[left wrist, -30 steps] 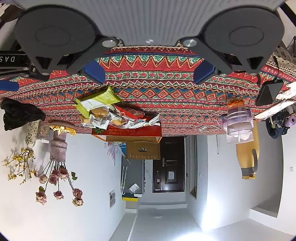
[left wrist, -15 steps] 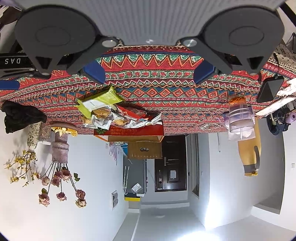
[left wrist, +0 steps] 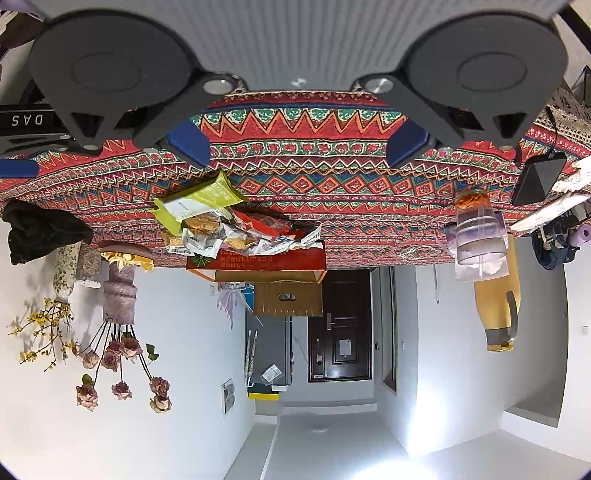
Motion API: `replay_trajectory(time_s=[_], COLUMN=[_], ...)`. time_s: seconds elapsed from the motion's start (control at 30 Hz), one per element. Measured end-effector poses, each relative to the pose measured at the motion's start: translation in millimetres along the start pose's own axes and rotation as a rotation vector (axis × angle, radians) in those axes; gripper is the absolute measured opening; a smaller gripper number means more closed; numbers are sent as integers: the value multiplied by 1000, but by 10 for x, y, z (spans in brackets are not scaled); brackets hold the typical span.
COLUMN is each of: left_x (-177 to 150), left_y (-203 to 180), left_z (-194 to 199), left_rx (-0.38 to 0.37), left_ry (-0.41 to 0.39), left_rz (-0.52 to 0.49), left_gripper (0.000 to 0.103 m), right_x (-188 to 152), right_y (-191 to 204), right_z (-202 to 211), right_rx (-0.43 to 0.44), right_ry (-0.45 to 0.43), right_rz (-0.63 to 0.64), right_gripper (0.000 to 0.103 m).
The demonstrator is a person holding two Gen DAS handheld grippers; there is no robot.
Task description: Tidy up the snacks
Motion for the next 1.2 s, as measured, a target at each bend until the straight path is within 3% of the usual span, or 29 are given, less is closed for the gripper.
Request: replay_trajectory(time_s=[0.5, 0.8, 1.2], left_x=[-34, -72, -122], left_y=[16, 51, 80], left_z=[-40, -93, -249], left_rx=[1, 12, 17], left_ry=[19, 35, 70], left_rz=[8, 9, 16], left_gripper=[103, 103, 103], right_x=[14, 84, 46], right_y=[17, 116, 139], right_z=[0, 49, -56], right_rx=[23, 53, 86], right_ry=[-11, -71, -61], right_rz=[-1, 45, 29], right_gripper=[103, 103, 103])
Point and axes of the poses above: each gripper's, at about its wrist camera, not at the fingertips, and z roughly against the way its jaws point, y to its left, x to its top, the point moved 7 cm from there along -z, roughly the way its jaws point, and after that the axes turned 2 degrees about -x, right-handed, at the moved point
